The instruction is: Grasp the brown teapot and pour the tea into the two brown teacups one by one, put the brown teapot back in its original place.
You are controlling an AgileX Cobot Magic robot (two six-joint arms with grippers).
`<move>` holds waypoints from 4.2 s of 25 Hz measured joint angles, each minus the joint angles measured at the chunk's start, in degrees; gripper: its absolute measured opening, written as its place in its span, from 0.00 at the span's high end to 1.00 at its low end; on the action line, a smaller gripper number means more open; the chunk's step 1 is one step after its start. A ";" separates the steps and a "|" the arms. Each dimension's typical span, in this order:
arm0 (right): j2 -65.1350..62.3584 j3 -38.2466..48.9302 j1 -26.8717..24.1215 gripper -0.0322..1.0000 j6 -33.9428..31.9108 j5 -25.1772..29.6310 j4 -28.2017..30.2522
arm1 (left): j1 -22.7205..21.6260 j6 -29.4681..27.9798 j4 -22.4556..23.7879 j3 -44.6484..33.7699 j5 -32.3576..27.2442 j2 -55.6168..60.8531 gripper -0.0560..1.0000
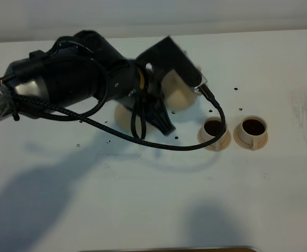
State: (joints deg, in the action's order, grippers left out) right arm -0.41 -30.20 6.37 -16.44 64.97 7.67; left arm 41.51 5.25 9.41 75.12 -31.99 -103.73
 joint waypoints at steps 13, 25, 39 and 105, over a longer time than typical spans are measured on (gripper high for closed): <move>0.00 0.00 0.00 0.57 0.00 0.00 0.00 | 0.00 -1.58 -15.45 -2.07 -6.90 -0.36 0.87; 0.00 0.00 0.00 0.57 0.00 0.00 0.00 | 0.00 -1.58 -15.70 -8.27 -1.31 -3.43 0.87; 0.00 0.00 0.00 0.57 0.00 0.00 0.00 | 0.00 -1.67 -14.65 -8.42 1.20 -5.66 0.87; 0.00 0.00 0.00 0.57 -0.05 0.00 0.00 | -13.58 -6.08 -10.12 -4.75 6.90 -9.22 0.87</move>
State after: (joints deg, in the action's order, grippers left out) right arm -0.41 -30.20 6.37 -16.49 64.97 7.67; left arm 27.93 -0.83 -0.71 70.37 -25.09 -112.95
